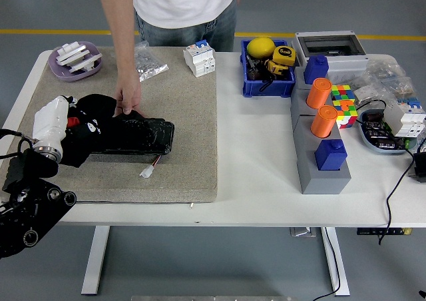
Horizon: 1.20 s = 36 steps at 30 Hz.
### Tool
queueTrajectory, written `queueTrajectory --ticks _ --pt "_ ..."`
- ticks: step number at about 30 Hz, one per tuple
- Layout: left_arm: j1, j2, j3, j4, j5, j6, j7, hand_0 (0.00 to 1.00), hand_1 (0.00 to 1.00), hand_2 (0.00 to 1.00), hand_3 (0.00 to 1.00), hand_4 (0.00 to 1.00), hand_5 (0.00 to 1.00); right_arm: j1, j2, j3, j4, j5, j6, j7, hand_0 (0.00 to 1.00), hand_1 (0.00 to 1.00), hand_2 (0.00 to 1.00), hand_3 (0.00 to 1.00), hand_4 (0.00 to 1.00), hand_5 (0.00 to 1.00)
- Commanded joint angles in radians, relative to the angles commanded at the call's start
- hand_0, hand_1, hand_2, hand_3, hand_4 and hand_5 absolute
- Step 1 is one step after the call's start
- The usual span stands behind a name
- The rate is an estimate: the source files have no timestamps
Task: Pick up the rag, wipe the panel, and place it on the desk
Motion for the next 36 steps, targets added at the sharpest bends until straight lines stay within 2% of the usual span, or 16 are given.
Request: queueTrajectory --ticks 10,19,23,31,36 --pt "-0.001 -0.022 0.081 -0.07 0.017 -0.009 0.021 0.27 0.178 0.436 0.41 0.277 0.002 -0.003 -0.003 0.009 -0.001 -0.011 0.0 -0.003 0.707 0.547 0.643 0.638 0.998 0.574" --pt "-0.009 -0.049 0.191 -0.14 0.031 -0.017 0.045 0.27 0.178 0.437 0.411 0.278 0.002 -0.003 -0.006 0.038 -0.002 -0.045 -0.001 -0.015 0.707 0.547 0.643 0.639 0.998 0.575" --pt "-0.018 -0.051 0.226 -0.173 0.039 -0.023 0.057 0.271 0.179 0.438 0.413 0.28 0.002 -0.002 -0.008 0.044 -0.002 -0.053 -0.001 -0.017 0.706 0.547 0.643 0.638 0.998 0.575" --pt "-0.026 -0.051 0.259 -0.196 0.047 -0.024 0.064 0.27 0.179 0.438 0.415 0.28 0.002 -0.003 -0.008 0.044 -0.002 -0.052 -0.001 -0.017 0.708 0.547 0.643 0.638 0.998 0.575" --pt "-0.022 -0.055 0.243 -0.187 0.048 -0.022 0.066 0.27 0.179 0.437 0.414 0.279 0.002 -0.002 -0.007 0.045 -0.002 -0.053 -0.001 -0.017 0.708 0.547 0.643 0.638 0.998 0.576"
